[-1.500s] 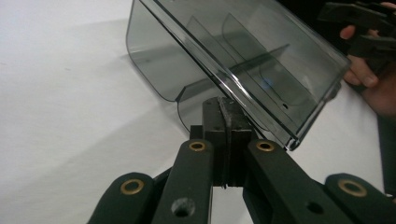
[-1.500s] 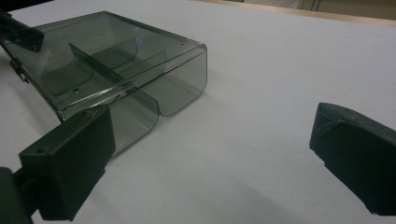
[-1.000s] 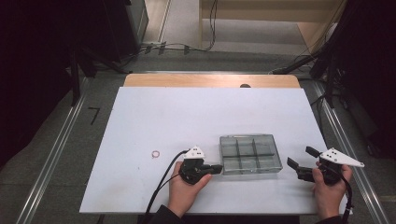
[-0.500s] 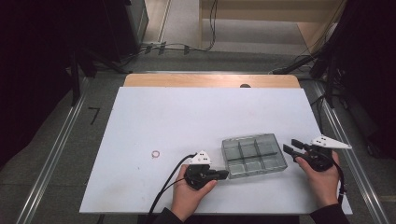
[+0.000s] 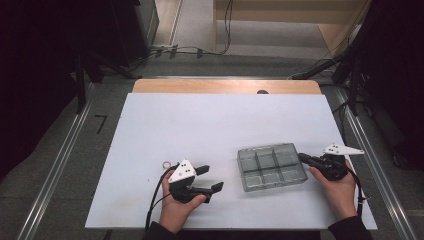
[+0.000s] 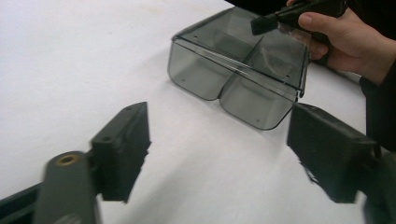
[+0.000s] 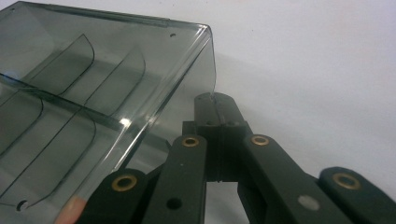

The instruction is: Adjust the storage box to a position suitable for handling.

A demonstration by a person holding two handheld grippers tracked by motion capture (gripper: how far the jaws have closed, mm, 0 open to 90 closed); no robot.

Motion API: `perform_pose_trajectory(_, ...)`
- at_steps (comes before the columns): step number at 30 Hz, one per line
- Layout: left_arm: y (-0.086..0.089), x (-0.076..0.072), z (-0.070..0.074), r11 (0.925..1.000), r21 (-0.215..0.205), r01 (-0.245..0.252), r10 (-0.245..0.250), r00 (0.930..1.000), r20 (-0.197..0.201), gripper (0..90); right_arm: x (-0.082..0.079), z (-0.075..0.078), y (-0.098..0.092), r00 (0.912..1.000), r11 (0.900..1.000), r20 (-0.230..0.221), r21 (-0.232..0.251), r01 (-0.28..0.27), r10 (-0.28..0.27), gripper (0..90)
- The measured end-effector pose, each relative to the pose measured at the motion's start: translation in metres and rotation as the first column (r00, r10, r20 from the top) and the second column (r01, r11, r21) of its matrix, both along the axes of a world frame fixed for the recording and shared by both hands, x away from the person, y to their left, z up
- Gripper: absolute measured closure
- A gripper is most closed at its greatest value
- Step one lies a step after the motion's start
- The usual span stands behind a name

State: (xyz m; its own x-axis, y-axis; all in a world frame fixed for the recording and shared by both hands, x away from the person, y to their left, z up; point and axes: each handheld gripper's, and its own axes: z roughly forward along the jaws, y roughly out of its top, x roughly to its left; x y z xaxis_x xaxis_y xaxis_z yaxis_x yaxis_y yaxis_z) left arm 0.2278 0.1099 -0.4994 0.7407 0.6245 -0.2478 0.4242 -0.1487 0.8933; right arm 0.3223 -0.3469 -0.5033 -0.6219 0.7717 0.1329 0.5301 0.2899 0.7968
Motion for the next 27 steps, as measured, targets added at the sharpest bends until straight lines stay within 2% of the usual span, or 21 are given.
perform_pose_trajectory(5,0.019,-0.004,-0.005,0.9991,-0.029,-0.031,0.031,0.9995,-0.001,7.7,-0.001,0.0,0.002,0.9996,1.0,0.004,-0.002,-0.029,0.029,88.0)
perform_pose_trajectory(7,0.02,-0.004,-0.006,0.9987,-0.036,-0.037,0.037,0.9993,0.008,5.4,-0.002,0.0,0.004,0.9994,0.999,0.004,-0.005,-0.035,0.035,88.0)
perform_pose_trajectory(10,0.016,-0.005,-0.007,0.9993,-0.019,-0.032,0.032,0.9994,0.012,3.4,-0.003,0.0,0.005,0.9992,0.999,0.024,-0.013,-0.033,0.033,88.2)
perform_pose_trajectory(12,0.017,-0.005,-0.007,0.9993,-0.02,-0.032,0.032,0.9994,0.014,3.4,-0.004,0.0,0.005,0.9989,0.999,0.026,-0.014,-0.038,0.038,88.3)
perform_pose_trajectory(18,0.022,-0.004,-0.008,0.9965,-0.07,-0.045,0.046,0.9989,0.009,3.4,-0.008,0.0,0.011,0.9963,0.996,0.038,-0.035,-0.076,0.077,88.5)
perform_pose_trajectory(27,0.021,-0.004,-0.008,0.9972,-0.06,-0.043,0.044,0.999,0.012,3.4,-0.01,0.0,0.015,0.9938,0.994,0.042,-0.032,-0.101,0.103,88.5)
